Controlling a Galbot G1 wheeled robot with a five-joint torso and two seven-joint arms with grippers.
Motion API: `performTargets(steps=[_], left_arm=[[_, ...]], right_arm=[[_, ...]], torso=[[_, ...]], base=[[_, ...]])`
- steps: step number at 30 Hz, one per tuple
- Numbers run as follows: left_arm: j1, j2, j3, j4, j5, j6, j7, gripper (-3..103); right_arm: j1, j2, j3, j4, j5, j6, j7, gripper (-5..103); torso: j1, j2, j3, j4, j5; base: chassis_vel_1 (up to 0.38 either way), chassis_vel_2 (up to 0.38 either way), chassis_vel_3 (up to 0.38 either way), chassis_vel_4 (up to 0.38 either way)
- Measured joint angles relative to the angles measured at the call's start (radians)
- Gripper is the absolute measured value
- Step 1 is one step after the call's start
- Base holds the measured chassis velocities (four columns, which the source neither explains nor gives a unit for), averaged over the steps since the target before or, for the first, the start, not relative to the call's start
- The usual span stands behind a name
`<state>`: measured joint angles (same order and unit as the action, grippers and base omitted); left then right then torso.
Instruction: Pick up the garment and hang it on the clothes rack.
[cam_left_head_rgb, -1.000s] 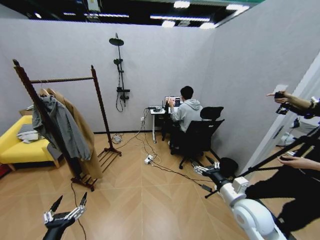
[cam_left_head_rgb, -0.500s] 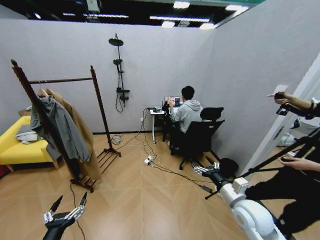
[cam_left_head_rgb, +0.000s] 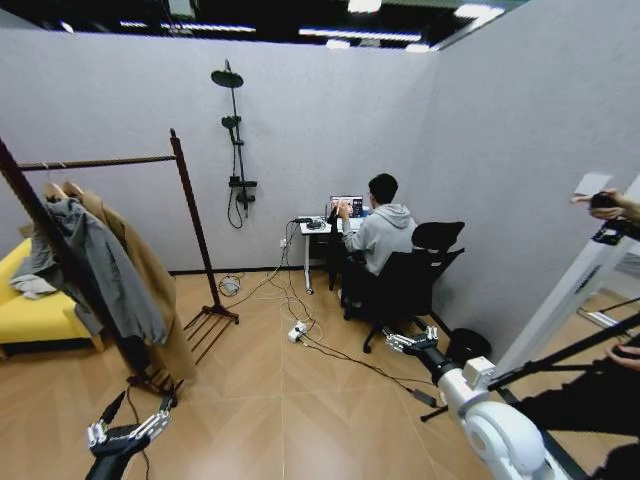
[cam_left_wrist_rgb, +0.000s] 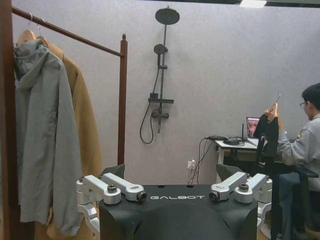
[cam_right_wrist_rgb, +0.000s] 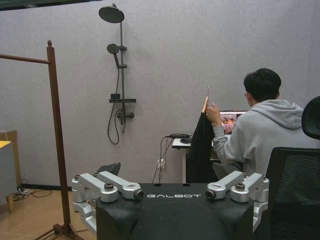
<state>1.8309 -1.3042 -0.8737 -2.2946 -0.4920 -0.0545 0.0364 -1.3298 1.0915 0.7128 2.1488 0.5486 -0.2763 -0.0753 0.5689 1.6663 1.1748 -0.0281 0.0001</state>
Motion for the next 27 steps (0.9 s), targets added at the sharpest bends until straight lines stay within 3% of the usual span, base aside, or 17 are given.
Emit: performTargets(steps=[27], left_arm=[[0.0,0.0,0.0,0.0,0.0,0.0,0.0,100]], right_arm=[[-0.012,0.003,0.012,-0.009,-0.006,0.02,-0.013,100]], torso=[[0.0,0.0,0.0,-0.0001,-0.0001]], base=[[-0.352,0.356,0.353,-0.352]])
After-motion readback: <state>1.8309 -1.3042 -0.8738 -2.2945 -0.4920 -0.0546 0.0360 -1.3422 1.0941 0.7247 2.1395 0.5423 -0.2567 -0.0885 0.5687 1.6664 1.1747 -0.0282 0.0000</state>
